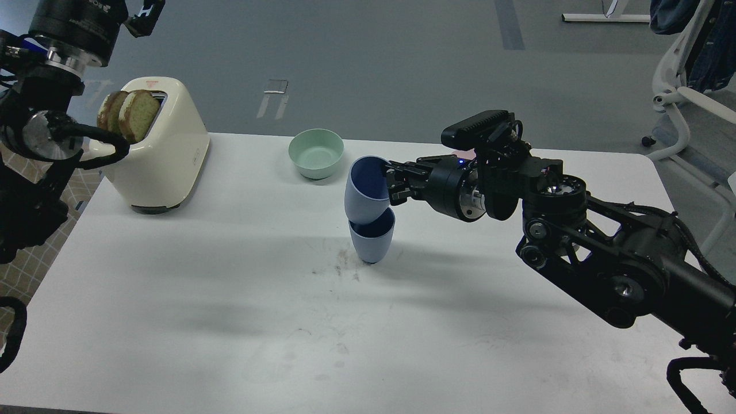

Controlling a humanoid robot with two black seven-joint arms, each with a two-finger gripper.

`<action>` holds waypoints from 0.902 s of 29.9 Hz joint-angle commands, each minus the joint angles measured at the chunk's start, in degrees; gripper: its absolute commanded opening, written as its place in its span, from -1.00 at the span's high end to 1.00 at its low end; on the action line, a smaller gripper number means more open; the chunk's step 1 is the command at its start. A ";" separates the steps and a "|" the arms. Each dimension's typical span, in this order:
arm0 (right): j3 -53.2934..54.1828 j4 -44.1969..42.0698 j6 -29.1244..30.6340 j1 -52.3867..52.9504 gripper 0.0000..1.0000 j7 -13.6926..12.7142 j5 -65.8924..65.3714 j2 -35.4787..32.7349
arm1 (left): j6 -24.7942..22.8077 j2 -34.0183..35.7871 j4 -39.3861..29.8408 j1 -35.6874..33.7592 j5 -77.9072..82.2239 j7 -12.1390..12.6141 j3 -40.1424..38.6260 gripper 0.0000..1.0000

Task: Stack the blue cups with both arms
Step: 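Lift the blue cup and lower it into the centered blue cup, then release the stacked cup and pull the right gripper away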

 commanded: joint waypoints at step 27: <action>-0.09 0.12 0.02 -2.94 0.56 0.00 0.01 0.05 | -0.43 0.03 0.01 -0.08 0.04 0.08 0.60 -0.95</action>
